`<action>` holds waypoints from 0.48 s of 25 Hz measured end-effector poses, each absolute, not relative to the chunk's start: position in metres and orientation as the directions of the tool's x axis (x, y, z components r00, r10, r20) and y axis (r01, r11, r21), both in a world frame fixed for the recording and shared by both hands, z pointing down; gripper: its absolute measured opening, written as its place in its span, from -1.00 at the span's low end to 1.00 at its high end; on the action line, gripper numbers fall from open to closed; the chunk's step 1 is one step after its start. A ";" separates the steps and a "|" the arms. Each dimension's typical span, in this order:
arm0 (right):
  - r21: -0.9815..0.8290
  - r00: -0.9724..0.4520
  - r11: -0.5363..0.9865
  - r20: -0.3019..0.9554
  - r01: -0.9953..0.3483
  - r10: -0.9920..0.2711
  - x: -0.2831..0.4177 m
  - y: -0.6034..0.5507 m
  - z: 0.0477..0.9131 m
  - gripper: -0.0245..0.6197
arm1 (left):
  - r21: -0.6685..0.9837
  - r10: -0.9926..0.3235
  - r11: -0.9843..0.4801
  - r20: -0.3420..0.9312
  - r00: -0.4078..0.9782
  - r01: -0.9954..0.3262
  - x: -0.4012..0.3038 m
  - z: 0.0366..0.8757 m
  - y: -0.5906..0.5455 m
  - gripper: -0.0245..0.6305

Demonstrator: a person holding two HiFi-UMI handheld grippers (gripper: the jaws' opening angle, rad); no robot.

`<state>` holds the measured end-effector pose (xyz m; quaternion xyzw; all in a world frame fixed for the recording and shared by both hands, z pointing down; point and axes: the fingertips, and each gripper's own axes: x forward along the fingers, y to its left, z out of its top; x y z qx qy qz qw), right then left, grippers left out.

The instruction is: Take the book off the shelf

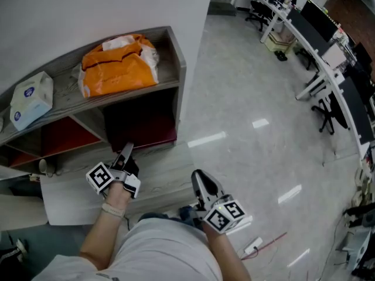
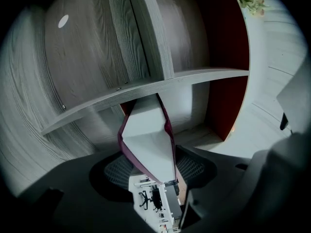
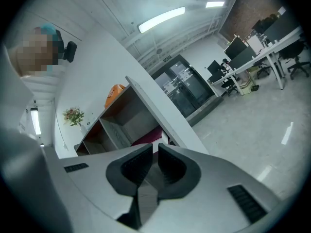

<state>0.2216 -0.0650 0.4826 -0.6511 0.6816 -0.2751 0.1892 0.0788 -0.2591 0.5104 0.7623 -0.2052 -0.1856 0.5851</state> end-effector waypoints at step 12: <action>-0.631 -0.188 0.085 0.098 -0.771 -0.977 0.209 -0.080 0.484 -0.86 | 0.975 -0.552 -0.216 -0.077 0.830 -0.053 0.051 0.509 -0.228 -0.15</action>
